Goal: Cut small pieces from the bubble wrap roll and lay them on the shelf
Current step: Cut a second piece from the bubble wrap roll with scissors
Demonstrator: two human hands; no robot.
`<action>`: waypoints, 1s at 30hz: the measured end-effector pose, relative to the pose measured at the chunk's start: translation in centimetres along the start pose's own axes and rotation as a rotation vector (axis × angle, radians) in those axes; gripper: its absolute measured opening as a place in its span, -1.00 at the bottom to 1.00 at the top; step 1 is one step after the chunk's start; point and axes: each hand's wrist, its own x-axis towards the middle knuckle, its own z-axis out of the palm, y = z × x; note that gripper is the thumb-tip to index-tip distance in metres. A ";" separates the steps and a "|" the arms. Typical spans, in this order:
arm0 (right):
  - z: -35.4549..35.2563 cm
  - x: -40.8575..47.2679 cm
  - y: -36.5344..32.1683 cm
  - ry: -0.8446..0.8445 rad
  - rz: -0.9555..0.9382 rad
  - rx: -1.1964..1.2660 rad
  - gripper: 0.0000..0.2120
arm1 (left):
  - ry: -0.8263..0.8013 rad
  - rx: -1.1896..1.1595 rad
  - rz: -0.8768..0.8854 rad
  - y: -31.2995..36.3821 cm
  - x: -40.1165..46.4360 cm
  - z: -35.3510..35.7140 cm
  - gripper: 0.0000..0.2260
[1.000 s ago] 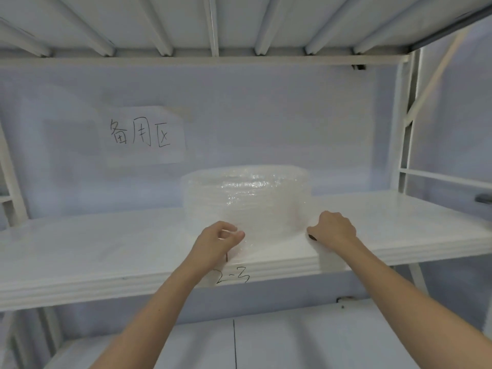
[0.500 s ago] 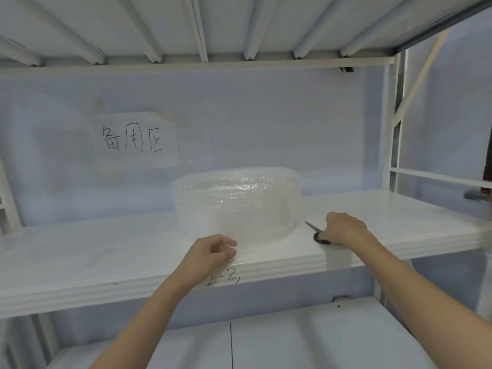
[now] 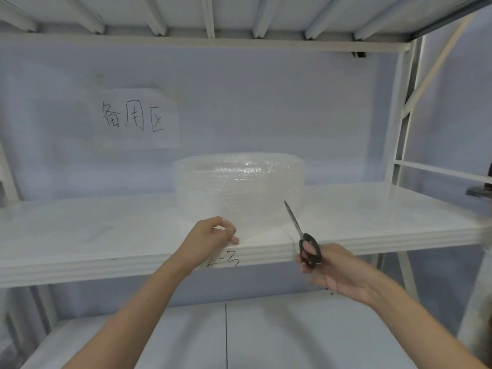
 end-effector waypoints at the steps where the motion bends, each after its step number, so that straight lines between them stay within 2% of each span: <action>1: 1.0 0.0 1.0 -0.018 0.004 -0.026 -0.79 | -0.007 0.034 0.001 -0.1 0.0 0.0 -0.89; 5: 3.3 0.7 4.5 -0.090 -0.019 0.005 -0.76 | -0.004 0.111 0.010 -0.2 0.0 -0.1 -0.95; 8: 3.8 1.1 6.7 -0.169 0.017 0.005 -0.76 | 0.004 0.102 0.012 -0.2 0.0 -0.2 -0.92; 15: 4.2 1.8 8.4 -0.307 0.064 -0.028 -0.52 | 0.011 0.077 -0.027 -0.1 0.3 -0.4 -0.86; 21: 5.0 3.3 7.8 -0.326 0.045 -0.034 -0.53 | -0.031 0.043 -0.083 0.3 0.6 -0.6 -0.84; 30: 6.4 5.5 6.6 -0.383 -0.034 0.009 -0.53 | -0.077 0.011 -0.088 0.8 0.5 -0.6 -0.93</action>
